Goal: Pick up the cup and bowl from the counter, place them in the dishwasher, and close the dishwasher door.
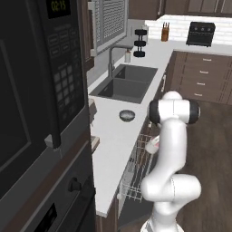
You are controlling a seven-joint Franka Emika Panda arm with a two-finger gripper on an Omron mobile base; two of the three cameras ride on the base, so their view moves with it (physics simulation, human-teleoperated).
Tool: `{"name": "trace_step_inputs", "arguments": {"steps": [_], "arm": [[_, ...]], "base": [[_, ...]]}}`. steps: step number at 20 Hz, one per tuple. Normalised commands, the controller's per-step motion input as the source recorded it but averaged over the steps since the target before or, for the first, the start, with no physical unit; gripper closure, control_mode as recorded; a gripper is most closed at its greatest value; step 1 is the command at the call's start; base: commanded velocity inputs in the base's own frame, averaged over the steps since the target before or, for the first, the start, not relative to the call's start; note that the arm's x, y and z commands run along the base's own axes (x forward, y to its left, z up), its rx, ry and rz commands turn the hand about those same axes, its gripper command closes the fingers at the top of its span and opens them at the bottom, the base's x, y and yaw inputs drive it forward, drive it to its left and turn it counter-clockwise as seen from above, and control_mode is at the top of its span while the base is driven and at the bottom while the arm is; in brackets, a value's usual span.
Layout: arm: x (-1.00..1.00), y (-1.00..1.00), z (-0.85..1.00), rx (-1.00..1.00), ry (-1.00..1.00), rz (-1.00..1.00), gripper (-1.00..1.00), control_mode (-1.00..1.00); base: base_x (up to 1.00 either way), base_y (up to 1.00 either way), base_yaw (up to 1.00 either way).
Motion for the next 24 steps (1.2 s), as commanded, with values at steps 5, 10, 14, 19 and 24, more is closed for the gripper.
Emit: {"name": "trace_step_inputs", "arguments": {"steps": [5,10,14,19,24], "arm": [[0.47,0.16,-0.52,0.17,-0.07,0.08,1.00,-1.00],[0.60,0.22,-0.42,0.14,-0.03,0.04,1.00,-1.00],[0.48,0.18,-0.53,0.06,0.00,0.03,1.00,-1.00],[0.18,0.03,-0.64,-0.01,0.02,0.00,1.00,-1.00],[0.12,0.11,-0.74,-0.03,0.00,0.00,1.00,-1.00]], "base": [[0.00,0.00,0.00],[0.00,0.00,0.00],[0.00,0.00,0.00],[0.00,0.00,0.00],[0.00,0.00,0.00]]}}
